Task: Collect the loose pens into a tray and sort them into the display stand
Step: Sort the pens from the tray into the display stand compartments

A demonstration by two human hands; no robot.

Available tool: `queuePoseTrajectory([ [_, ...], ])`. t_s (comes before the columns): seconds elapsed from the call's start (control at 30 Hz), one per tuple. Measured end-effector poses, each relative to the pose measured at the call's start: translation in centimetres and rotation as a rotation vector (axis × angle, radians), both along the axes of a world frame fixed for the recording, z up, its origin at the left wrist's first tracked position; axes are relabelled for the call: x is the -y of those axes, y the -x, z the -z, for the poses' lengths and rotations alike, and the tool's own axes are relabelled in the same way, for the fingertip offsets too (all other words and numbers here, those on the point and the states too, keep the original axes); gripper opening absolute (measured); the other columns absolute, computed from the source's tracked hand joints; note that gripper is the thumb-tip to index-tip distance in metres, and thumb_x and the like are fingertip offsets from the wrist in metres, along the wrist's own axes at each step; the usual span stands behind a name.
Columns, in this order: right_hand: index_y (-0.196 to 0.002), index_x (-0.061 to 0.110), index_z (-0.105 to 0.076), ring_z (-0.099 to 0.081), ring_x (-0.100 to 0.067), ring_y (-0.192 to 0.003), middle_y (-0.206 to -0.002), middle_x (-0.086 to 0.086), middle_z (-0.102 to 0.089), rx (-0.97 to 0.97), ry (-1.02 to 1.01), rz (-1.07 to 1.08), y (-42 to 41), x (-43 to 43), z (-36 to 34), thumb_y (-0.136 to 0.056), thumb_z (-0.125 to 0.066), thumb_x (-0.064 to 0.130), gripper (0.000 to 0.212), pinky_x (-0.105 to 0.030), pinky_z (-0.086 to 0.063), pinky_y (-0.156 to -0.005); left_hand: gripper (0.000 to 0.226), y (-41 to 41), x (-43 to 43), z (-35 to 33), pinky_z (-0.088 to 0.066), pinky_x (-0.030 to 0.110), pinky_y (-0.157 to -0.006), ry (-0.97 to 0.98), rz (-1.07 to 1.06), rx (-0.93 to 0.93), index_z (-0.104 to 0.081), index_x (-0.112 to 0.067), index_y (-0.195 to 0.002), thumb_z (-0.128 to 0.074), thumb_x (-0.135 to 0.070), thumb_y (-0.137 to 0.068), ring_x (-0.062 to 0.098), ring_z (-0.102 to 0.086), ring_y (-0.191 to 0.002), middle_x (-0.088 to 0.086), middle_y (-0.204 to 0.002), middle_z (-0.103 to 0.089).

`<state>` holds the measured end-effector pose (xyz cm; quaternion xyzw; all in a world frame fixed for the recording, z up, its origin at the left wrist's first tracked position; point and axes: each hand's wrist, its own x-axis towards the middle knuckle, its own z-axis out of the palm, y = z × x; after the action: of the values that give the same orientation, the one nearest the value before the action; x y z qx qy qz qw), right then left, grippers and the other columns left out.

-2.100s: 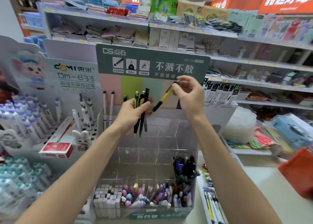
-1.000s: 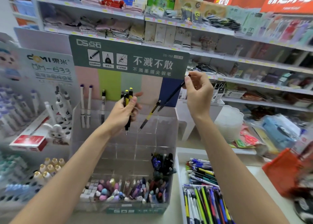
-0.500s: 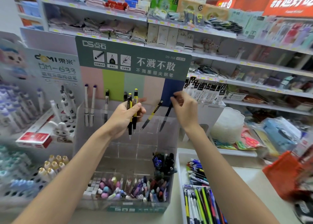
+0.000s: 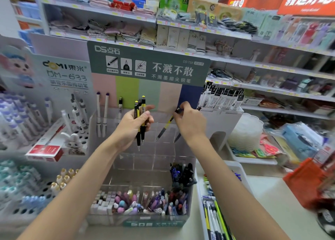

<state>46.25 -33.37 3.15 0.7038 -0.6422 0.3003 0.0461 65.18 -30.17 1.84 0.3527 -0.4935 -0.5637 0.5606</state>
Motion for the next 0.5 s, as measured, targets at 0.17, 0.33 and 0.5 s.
queuePoseTrajectory([
  [0.17,-0.109,0.015,-0.051,-0.066,-0.035,-0.084,-0.090,-0.009,-0.069,-0.001,-0.039,0.109,-1.9,0.7,0.1,-0.096,-0.055,0.027,0.018,-0.037,-0.049,-0.063,0.024,-1.9,-0.2,0.1,-0.048,0.024,-0.064,-0.003,-0.023,0.004,-0.062,-0.014,-0.121,-0.045,-0.009,-0.104,0.010,-0.052,-0.064,-0.005,-0.069,-0.063],
  [0.33,-0.103,0.010,-0.061,-0.062,-0.031,-0.087,-0.088,-0.008,-0.070,0.224,0.064,-0.064,-2.3,0.5,0.5,-0.087,-0.065,0.015,0.017,-0.043,-0.052,-0.072,0.025,-3.2,-0.2,0.3,-0.047,0.024,-0.062,-0.003,-0.014,0.017,-0.061,-0.011,-0.124,-0.045,-0.009,-0.104,0.012,-0.051,-0.065,-0.003,-0.069,-0.062],
  [0.5,-0.100,0.006,-0.072,-0.066,-0.028,-0.087,-0.094,-0.010,-0.073,0.336,0.015,-0.184,-3.8,1.3,-0.2,-0.087,-0.066,0.011,0.015,-0.043,-0.054,-0.081,0.025,-3.1,-0.4,0.2,-0.047,0.026,-0.066,-0.003,0.011,0.036,-0.061,-0.017,-0.124,-0.046,-0.013,-0.105,0.011,-0.052,-0.064,-0.003,-0.071,-0.061],
])
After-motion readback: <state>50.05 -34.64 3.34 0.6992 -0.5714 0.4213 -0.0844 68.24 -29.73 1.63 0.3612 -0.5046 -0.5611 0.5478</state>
